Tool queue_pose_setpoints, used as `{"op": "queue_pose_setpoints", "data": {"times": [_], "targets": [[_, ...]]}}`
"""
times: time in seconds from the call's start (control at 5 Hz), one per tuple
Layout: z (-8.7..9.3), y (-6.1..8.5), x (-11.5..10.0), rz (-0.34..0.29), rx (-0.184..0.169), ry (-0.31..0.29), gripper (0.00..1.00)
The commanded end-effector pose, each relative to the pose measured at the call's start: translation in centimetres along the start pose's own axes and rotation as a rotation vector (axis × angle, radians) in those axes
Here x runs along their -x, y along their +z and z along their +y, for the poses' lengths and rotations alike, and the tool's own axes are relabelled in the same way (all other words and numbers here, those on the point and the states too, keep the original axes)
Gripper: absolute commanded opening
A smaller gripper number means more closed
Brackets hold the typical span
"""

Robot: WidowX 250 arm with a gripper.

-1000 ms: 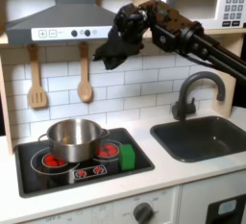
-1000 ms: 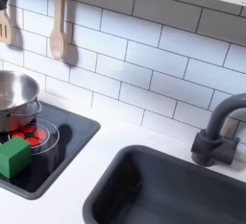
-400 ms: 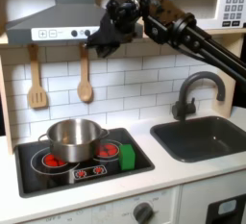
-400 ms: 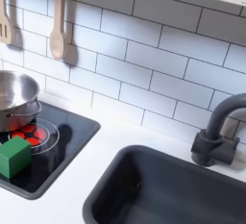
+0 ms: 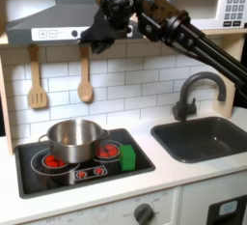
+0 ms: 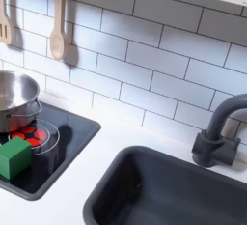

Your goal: Push button

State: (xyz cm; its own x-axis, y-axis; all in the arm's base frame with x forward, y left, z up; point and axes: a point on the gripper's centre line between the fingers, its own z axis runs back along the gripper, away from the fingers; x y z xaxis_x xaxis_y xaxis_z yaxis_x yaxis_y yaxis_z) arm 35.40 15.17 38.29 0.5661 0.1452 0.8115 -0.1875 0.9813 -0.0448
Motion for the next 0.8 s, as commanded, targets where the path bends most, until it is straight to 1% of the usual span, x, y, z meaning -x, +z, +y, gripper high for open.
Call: {"op": "queue_pose_setpoints", "data": {"times": [0.0, 0.2, 0.4, 0.6], "targets": [[-0.20, -0.63, -0.68, -0.001, 0.015, 0.009, 0.00], [-0.17, -0.74, -1.03, -0.009, 0.011, 0.008, 0.00], [-0.13, -1.00, -1.11, -0.008, 0.016, 0.013, 0.00], [-0.28, -0.96, -1.43, -0.017, 0.018, 0.012, 0.00]]}}
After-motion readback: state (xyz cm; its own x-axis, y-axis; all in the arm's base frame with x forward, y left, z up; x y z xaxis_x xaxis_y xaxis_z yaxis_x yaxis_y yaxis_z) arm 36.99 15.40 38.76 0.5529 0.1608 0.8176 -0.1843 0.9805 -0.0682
